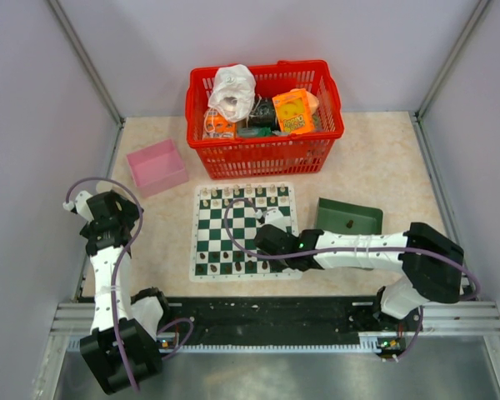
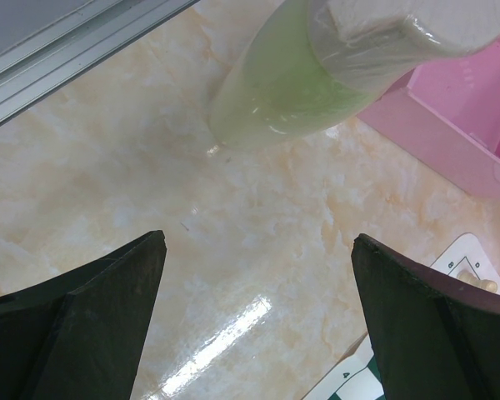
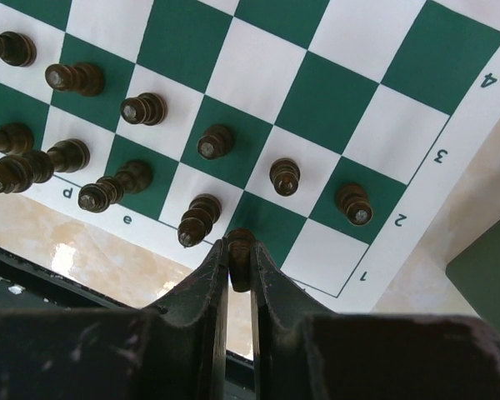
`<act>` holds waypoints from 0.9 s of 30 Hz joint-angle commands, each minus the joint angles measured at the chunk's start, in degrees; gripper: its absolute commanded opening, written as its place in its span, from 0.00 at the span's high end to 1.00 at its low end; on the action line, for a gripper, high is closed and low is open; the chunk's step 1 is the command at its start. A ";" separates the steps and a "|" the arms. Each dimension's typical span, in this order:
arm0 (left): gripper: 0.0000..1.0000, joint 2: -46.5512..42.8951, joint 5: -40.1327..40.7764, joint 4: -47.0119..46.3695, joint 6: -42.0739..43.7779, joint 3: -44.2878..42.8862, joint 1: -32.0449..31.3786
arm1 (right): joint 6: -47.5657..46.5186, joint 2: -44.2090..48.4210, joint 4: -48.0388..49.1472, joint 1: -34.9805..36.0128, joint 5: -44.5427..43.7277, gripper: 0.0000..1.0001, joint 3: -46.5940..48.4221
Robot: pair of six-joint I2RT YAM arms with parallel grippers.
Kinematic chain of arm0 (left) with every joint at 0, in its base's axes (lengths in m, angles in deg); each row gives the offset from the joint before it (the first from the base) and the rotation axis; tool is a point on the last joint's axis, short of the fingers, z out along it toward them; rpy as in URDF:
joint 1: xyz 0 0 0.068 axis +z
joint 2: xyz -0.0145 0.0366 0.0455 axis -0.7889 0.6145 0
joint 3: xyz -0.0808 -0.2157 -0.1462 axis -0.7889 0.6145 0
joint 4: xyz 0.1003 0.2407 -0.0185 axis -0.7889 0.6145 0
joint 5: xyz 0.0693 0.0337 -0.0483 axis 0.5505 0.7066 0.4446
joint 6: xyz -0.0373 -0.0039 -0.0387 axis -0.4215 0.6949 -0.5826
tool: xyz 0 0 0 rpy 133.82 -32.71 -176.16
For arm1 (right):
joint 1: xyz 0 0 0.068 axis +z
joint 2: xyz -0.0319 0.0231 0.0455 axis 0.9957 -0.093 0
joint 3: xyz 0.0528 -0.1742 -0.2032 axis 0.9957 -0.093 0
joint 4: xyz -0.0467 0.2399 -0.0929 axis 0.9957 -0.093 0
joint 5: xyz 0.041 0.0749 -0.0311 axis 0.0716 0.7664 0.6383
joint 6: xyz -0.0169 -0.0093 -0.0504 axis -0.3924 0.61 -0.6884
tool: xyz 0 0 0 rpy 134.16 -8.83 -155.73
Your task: Set up the chess pieces on the board
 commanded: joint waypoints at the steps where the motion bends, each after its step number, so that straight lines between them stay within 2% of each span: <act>1: 0.01 0.10 0.78 -2.10 0.42 -0.64 0.39 | 0.16 -0.76 0.39 1.03 -1.88 1.00 1.40; 23: 0.01 0.19 1.04 -2.18 0.51 -0.20 0.39 | 0.68 -2.87 -0.67 1.56 -4.35 1.00 2.02; 27: 0.01 0.10 1.04 -2.18 0.51 -0.20 0.39 | 0.77 -2.87 -0.49 1.64 -4.17 0.96 1.93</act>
